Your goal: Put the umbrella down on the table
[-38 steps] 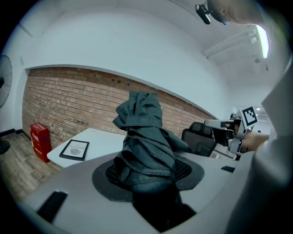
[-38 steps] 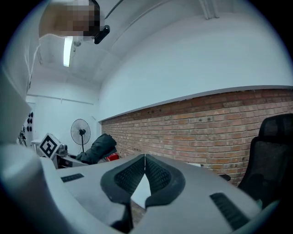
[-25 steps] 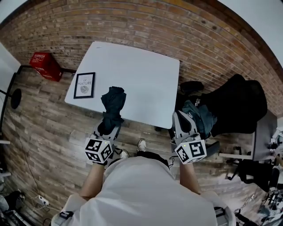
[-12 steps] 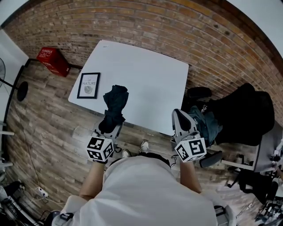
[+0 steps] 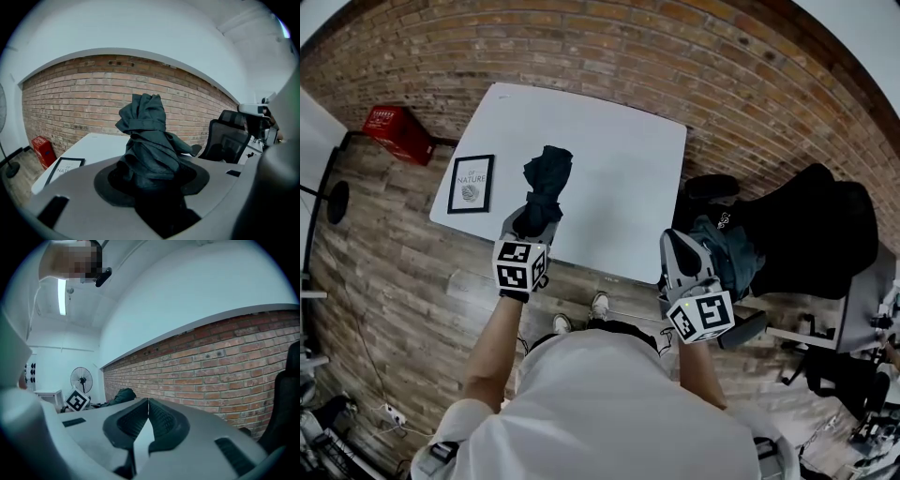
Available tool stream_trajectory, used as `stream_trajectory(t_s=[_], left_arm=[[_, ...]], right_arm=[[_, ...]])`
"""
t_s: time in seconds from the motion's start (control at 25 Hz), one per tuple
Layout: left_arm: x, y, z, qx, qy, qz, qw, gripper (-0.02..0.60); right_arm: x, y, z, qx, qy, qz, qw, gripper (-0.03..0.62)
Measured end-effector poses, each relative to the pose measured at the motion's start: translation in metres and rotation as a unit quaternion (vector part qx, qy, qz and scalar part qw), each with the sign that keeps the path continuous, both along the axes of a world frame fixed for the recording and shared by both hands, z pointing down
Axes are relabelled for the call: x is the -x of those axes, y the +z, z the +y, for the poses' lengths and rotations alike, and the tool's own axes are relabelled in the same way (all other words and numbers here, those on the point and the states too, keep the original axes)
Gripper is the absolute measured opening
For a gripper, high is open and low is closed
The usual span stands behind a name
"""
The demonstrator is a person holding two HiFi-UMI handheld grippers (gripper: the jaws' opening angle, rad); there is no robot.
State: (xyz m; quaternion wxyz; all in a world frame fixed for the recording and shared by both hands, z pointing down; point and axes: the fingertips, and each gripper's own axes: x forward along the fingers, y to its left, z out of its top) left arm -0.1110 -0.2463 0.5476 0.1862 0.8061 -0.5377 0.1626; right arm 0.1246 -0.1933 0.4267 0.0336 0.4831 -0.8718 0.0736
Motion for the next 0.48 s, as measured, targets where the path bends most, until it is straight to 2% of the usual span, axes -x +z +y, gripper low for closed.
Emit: stream_trajectory(t_s=[0.2,0.4,0.48], left_arm=[[-0.01,0.039,-0.039,0.041,0.001,-0.019,0.999,0.226],[-0.022,0.094,-0.063,0.111,-0.007,-0.015,0.9937,0.227],[-0.025,0.114,-0.069,0.13,0.001,-0.038,0.9907,0.225]], right_arm=[[-0.013,0.006,-0.001,0.008,0.015,-0.002,1.0,0.018],[-0.028,0.011,-0.003,0.018,0.029,0.003,0.999,0.018],[-0.033,0.014,-0.005,0.023,0.035,0.004,0.999,0.018]])
